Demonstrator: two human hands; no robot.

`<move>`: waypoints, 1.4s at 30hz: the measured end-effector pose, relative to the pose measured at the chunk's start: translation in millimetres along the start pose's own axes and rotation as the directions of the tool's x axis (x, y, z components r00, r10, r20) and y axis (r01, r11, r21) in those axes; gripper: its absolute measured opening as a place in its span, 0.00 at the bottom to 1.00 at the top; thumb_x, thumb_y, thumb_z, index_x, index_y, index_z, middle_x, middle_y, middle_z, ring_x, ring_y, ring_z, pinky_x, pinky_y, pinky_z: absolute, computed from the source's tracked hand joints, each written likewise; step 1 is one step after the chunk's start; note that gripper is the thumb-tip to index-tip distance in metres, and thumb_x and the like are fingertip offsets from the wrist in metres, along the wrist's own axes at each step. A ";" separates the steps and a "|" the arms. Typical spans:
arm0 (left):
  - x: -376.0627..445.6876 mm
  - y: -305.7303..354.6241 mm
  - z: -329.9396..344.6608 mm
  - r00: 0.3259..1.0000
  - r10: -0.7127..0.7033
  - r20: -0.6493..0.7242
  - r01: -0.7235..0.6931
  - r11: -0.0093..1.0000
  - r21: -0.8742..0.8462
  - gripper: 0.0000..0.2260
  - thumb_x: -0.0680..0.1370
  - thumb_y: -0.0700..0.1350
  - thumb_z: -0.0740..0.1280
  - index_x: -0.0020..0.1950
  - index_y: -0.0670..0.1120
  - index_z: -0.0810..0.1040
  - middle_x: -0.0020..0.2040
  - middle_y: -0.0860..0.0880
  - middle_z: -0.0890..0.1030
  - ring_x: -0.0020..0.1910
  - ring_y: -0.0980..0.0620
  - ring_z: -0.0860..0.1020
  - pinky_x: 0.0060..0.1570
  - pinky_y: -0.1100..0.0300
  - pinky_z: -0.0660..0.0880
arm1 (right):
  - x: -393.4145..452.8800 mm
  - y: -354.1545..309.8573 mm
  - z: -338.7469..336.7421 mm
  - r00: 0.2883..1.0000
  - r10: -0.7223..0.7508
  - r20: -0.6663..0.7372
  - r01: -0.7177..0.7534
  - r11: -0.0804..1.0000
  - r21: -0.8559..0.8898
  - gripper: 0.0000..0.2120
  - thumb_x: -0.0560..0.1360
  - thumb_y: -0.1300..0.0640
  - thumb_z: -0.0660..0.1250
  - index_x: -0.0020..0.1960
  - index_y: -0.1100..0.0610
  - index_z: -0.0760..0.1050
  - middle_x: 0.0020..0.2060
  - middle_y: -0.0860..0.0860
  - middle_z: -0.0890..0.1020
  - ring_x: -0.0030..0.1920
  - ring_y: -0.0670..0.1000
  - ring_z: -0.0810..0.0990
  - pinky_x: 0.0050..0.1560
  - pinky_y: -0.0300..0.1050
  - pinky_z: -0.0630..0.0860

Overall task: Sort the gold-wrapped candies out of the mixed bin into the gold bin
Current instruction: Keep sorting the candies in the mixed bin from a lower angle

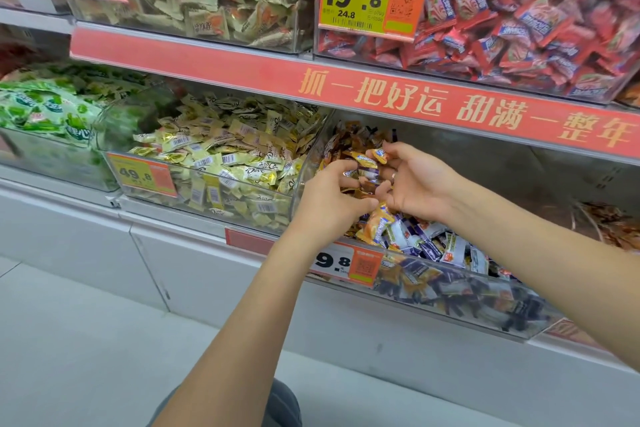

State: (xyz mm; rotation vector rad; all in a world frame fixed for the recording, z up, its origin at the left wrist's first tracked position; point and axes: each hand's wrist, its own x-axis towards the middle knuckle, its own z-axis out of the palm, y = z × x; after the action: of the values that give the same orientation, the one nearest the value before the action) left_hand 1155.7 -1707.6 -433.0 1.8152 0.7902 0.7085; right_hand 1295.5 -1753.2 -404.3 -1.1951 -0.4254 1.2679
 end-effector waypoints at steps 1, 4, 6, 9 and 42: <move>0.1 -0.6 0.1 1.000 0.003 -0.002 -0.003 1.000 0.001 0.27 0.71 0.42 0.75 0.68 0.48 0.70 0.53 0.52 0.78 0.49 0.49 0.81 0.50 0.48 0.79 | 1.2 0.7 -0.2 1.000 0.000 -0.005 0.000 1.000 0.022 0.11 0.80 0.54 0.59 0.51 0.61 0.74 0.43 0.54 0.76 0.32 0.50 0.76 0.24 0.37 0.72; 0.7 -2.3 -0.7 1.000 -0.004 -0.015 0.004 1.000 -0.025 0.21 0.73 0.40 0.73 0.64 0.48 0.72 0.53 0.51 0.78 0.43 0.49 0.82 0.46 0.50 0.80 | 2.3 1.4 0.7 1.000 -0.012 -0.015 0.012 0.999 0.047 0.09 0.80 0.56 0.59 0.51 0.61 0.71 0.42 0.54 0.76 0.31 0.51 0.77 0.27 0.37 0.74; 1.8 -1.9 -1.0 1.000 0.000 -0.025 -0.002 0.999 -0.053 0.19 0.75 0.40 0.70 0.65 0.47 0.72 0.55 0.50 0.78 0.39 0.51 0.81 0.42 0.55 0.81 | 1.0 1.1 0.6 1.000 -0.012 0.007 0.011 0.999 0.033 0.10 0.80 0.57 0.58 0.48 0.62 0.74 0.44 0.56 0.78 0.34 0.52 0.78 0.27 0.37 0.75; 5.0 -0.6 -2.1 0.999 0.006 -0.052 -0.013 0.991 -0.130 0.19 0.76 0.43 0.69 0.65 0.44 0.71 0.56 0.49 0.78 0.45 0.51 0.82 0.41 0.55 0.82 | -1.7 -0.8 -0.5 0.998 -0.009 0.055 0.009 1.000 -0.002 0.10 0.79 0.59 0.58 0.48 0.62 0.77 0.49 0.59 0.78 0.41 0.55 0.82 0.32 0.40 0.79; -21.0 -4.1 -19.7 0.995 0.027 0.099 -0.076 0.848 0.525 0.10 0.76 0.42 0.69 0.57 0.45 0.80 0.50 0.46 0.82 0.47 0.52 0.78 0.50 0.58 0.76 | -16.5 -9.5 -8.7 0.926 -0.285 0.247 0.285 0.102 -0.953 0.11 0.75 0.45 0.68 0.40 0.51 0.74 0.25 0.44 0.77 0.21 0.41 0.68 0.22 0.31 0.63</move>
State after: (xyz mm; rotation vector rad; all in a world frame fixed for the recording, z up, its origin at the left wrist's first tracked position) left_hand 1127.0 -1711.8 -432.6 2.3556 0.9439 0.4608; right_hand 1301.9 -1770.2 -393.9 -2.0622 -1.6248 0.4692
